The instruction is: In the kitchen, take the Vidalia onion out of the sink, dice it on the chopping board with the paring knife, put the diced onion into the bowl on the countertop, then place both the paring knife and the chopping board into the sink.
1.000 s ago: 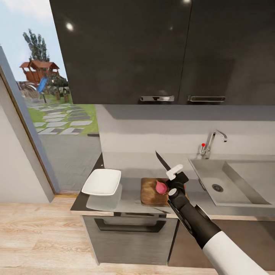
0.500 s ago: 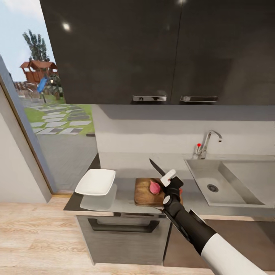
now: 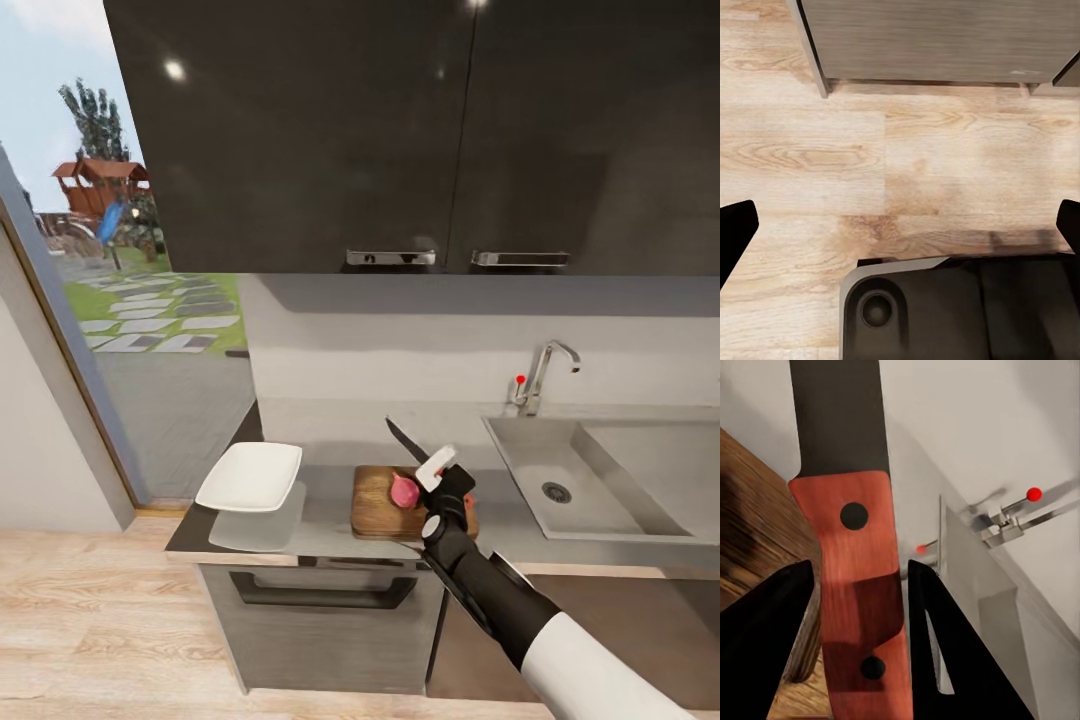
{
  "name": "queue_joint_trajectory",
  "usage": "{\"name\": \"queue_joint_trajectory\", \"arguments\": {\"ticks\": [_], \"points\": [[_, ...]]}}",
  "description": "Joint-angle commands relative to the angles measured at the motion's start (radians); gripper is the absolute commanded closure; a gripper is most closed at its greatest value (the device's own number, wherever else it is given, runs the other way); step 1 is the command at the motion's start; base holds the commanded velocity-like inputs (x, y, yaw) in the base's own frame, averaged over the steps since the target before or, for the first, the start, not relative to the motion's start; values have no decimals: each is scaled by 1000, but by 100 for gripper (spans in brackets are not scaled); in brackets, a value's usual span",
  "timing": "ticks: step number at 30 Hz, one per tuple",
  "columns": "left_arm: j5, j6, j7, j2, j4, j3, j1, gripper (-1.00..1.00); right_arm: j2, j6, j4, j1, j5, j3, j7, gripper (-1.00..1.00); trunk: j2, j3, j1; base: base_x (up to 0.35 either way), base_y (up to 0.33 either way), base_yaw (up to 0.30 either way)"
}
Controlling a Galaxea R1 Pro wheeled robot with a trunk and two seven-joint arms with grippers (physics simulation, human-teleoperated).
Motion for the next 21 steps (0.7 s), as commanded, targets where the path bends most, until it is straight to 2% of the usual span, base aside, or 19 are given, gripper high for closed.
{"name": "queue_joint_trajectory", "arguments": {"ticks": [1,4,8,21], "points": [[7,-1,-3,1,-1,-4,0,-100,1,7,2,-1,3,8,-3,100,-2,-2,1,0,0,0],[7,-1,-3,1,-1,-4,0,-100,7,7,23,-1,3,49,-3,100,-2,-2,1,0,0,0],[7,-1,-3,1,-1,-4,0,-100,10,7,33,-1,3,72,-3,100,-2,-2,1,0,0,0],[7,-1,-3,1,-1,-4,0,-100,13,7,38,-1,3,79,-3,100,-2,-2,1,0,0,0]]}}
